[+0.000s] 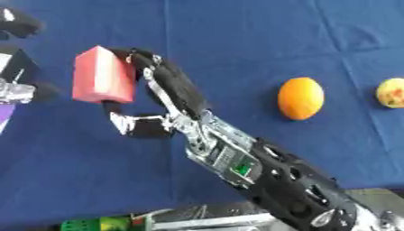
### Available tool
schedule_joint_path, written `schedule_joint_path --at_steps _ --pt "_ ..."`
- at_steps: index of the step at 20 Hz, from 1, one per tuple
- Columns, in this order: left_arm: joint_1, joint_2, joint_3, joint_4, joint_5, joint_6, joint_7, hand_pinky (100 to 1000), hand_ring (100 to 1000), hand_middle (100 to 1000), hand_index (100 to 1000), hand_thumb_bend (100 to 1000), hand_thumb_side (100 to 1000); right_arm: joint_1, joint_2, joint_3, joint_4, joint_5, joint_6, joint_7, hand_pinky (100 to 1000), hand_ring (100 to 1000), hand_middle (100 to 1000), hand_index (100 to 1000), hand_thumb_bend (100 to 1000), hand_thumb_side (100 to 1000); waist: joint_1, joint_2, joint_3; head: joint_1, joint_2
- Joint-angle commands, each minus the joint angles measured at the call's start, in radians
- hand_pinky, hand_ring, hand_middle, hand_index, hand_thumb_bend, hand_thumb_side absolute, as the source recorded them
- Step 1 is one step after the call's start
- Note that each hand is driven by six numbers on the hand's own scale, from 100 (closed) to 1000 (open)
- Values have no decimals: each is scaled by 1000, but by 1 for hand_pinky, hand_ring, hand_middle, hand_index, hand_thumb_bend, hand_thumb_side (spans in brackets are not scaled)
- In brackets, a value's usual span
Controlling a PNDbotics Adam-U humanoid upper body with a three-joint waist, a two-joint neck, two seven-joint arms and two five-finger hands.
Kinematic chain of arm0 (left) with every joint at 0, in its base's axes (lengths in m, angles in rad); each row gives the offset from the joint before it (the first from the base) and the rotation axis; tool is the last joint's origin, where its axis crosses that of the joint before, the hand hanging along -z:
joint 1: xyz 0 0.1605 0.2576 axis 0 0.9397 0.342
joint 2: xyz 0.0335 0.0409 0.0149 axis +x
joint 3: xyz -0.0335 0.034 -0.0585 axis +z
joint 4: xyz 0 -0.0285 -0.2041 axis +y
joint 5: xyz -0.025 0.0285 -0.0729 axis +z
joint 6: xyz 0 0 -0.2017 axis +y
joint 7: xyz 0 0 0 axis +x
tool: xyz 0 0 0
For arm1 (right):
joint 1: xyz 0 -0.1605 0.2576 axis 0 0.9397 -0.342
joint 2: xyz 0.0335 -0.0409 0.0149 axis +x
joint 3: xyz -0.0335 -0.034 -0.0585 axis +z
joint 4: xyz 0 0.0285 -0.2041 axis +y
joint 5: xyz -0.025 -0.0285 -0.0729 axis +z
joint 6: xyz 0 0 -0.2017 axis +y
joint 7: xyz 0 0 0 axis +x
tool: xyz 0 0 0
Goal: Pick up the objects with one hand, pass them to the other hand, and then place them into the box on the other side of the table.
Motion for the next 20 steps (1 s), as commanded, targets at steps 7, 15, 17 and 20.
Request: schedule_joint_path --at_steps 7,15,17,20 --pt "-70 -29 -40 -11 -92 12 -66 883 860 816 896 634 470 -25 -19 0 -77 -38 34 5 773 556 459 556 100 190 2 -21 -9 7 -29" --pt "-96 -58 -54 -11 -172 -9 -88 893 873 828 901 705 428 -21 -44 -5 -146 -67 54 33 773 552 456 555 100 193 5 -21 -10 12 -37" --pt "-97 -64 -57 -11 -188 -22 -97 894 874 826 900 717 434 -22 -45 -6 -155 -70 56 39 773 551 456 555 100 194 5 -20 -10 14 -37" --pt "-100 -73 -57 -11 -199 -28 -105 892 871 823 898 700 443 -23 -46 -7 -161 -72 56 44 773 551 456 555 100 190 5 -19 -10 14 -38"
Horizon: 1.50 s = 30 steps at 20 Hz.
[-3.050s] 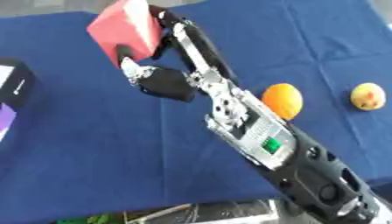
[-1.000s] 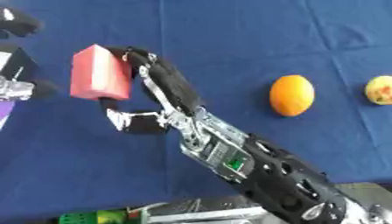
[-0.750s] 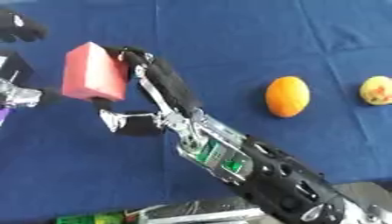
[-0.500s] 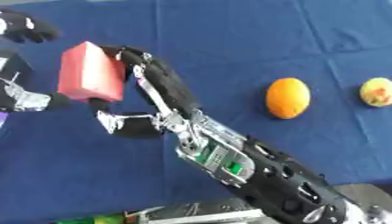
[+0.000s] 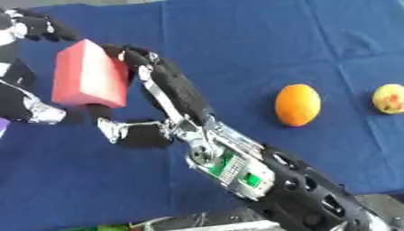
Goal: Pick up the objects with one hand, pass them to the other hand, and then place them into the box on the other side of the table.
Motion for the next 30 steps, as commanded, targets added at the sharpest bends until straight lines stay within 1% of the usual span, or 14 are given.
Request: schedule_joint_path --at_steps 1,6,9,11,13,14,15,16,18,19,20,24,28,30 --pt "-21 6 8 -11 -17 -5 -5 889 868 818 896 689 441 -15 -13 -12 -29 -5 -1 7 773 551 456 555 100 193 2 -18 1 2 -16" --pt "-24 -8 13 -11 9 1 38 880 857 792 883 648 450 -16 -11 -7 -25 -7 -3 19 774 550 456 555 100 207 3 -16 3 1 -18" --pt "-25 -12 15 -11 46 10 76 866 844 762 856 591 449 -14 -10 -4 -18 -6 -4 25 774 551 456 556 100 212 4 -15 4 0 -17" --pt "-24 -13 17 -11 74 13 107 854 823 725 827 534 436 -13 -9 -3 -12 -3 -5 29 774 551 456 556 100 216 3 -14 5 0 -18" --pt "-24 -13 17 -11 102 15 137 846 798 684 794 464 421 -13 -7 -2 -8 -1 -7 31 774 551 456 556 100 217 3 -13 6 -1 -17" --pt "-23 -13 17 -11 116 20 150 839 781 657 770 403 398 -13 -7 -1 -6 -1 -8 31 774 551 456 556 100 218 3 -13 7 -1 -17" --pt "-22 -13 16 -11 129 25 161 834 768 638 752 361 384 -12 -6 -1 -6 -1 -10 31 774 551 456 556 100 220 3 -12 7 -1 -17" --pt "-20 -12 14 -11 142 30 169 820 750 614 718 280 354 -12 -6 -1 -6 -1 -11 31 774 551 456 556 100 219 2 -11 7 -1 -17" --pt "-19 -12 13 -11 165 36 184 812 739 600 691 207 318 -12 -6 0 -4 0 -14 32 774 551 456 556 100 220 1 -10 7 0 -16" --pt "-18 -12 13 -11 175 37 190 809 732 591 678 144 292 -12 -6 0 -3 0 -15 33 774 551 456 556 100 224 1 -10 7 0 -15" --pt "-18 -13 13 -11 185 34 197 808 728 585 669 102 281 -11 -6 0 -1 0 -16 34 774 551 457 556 100 224 0 -9 7 0 -15" --pt "-18 -12 7 -11 209 13 199 803 723 575 649 100 243 -9 -7 2 6 6 -21 42 778 556 460 559 100 230 0 -8 7 1 -14" --pt "-14 -7 9 -11 215 -1 195 797 711 566 640 100 277 -5 -10 3 17 21 -21 48 785 574 478 579 100 228 0 -8 7 0 -15" --pt "-11 -5 12 -11 221 -3 203 792 693 552 627 100 291 -3 -12 6 23 35 -22 58 792 603 512 619 100 155 0 -9 8 0 -15"
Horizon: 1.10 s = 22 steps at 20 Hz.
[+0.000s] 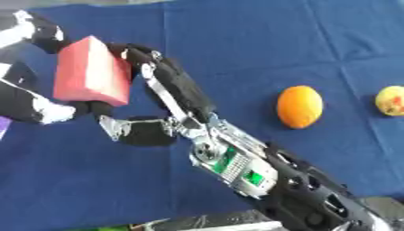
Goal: Pick up the objects with one hand, pass them to the other hand, and then place them into the box on the other side of the table.
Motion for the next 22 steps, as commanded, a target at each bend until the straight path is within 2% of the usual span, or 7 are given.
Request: schedule_joint_path --at_steps 1,7,13,15,21,22 --pt "-19 16 24 -16 19 -6 21 788 684 544 619 100 286 -2 -8 24 11 26 -3 28 796 628 545 655 100 100 0 -16 2 0 -7" --pt "-11 23 27 -16 39 15 57 760 621 495 574 100 210 6 -9 25 32 73 -6 92 814 730 663 774 100 100 -3 -15 2 3 -8" --pt "0 34 28 -16 21 11 63 757 604 504 586 100 179 10 -11 25 41 113 -44 160 852 825 769 898 100 100 -4 -13 -1 2 -9" --pt "6 38 31 -16 9 -1 61 758 605 513 596 100 181 11 -11 22 44 124 -55 170 858 838 782 911 100 182 -4 -12 -2 2 -11" --pt "29 54 34 -16 -35 -17 36 761 599 529 615 100 166 12 -12 13 46 149 -64 170 883 886 830 969 100 608 -2 -11 -5 3 -13" --pt "34 58 35 -16 -42 -16 32 762 599 530 615 100 163 12 -12 12 47 155 -61 167 885 890 834 975 100 632 -2 -11 -6 4 -15"
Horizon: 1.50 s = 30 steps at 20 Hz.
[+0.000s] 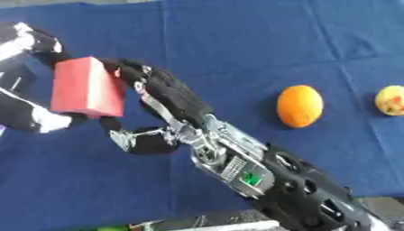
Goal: Pick up the objects with one hand, pass them to the other hand, and then place them into the box on the other side of the table.
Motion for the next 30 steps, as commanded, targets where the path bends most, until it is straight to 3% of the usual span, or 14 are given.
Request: schedule_joint_path --at_steps 1,6,7,8,19,23,26,28,30 --pt "-7 39 42 -18 -27 -3 -5 763 598 531 613 100 160 0 -13 11 5 22 5 3 886 894 839 981 100 661 2 -16 -1 3 -16" --pt "27 65 50 -18 -48 -3 -22 766 599 533 613 100 149 2 -13 7 8 22 33 -7 889 907 857 1000 100 719 3 -16 -3 3 -16" --pt "35 70 53 -18 -49 -4 -27 768 601 533 612 100 100 2 -12 6 8 20 40 -10 888 909 859 1000 100 737 4 -16 -4 3 -16" --pt "42 75 54 -18 -48 -8 -34 768 601 534 613 100 154 2 -12 4 9 19 47 -14 887 908 859 1000 100 719 4 -15 -4 3 -17" --pt "39 60 60 -18 -23 -55 -53 773 603 536 620 100 177 -2 -7 7 13 -5 64 -10 884 904 860 1000 100 713 5 -10 -3 0 -23" --pt "25 40 58 -18 -15 -49 -48 774 624 555 652 100 167 -7 -5 10 3 -20 46 -4 884 905 867 1000 100 712 6 -7 -3 -1 -24" --pt "11 26 51 -18 -3 -38 -47 775 647 593 736 100 181 -11 -6 11 -7 -35 29 4 885 905 873 1000 100 712 6 -7 -3 -1 -24" --pt "5 21 45 -18 -4 -30 -55 777 655 593 756 195 214 -12 -7 12 -14 -44 19 8 885 905 874 1000 100 712 7 -7 -4 -1 -25" --pt "1 19 40 -18 -15 -24 -66 793 703 640 809 327 307 -13 -9 12 -20 -52 13 10 885 904 873 1000 100 712 8 -8 -4 -1 -28"
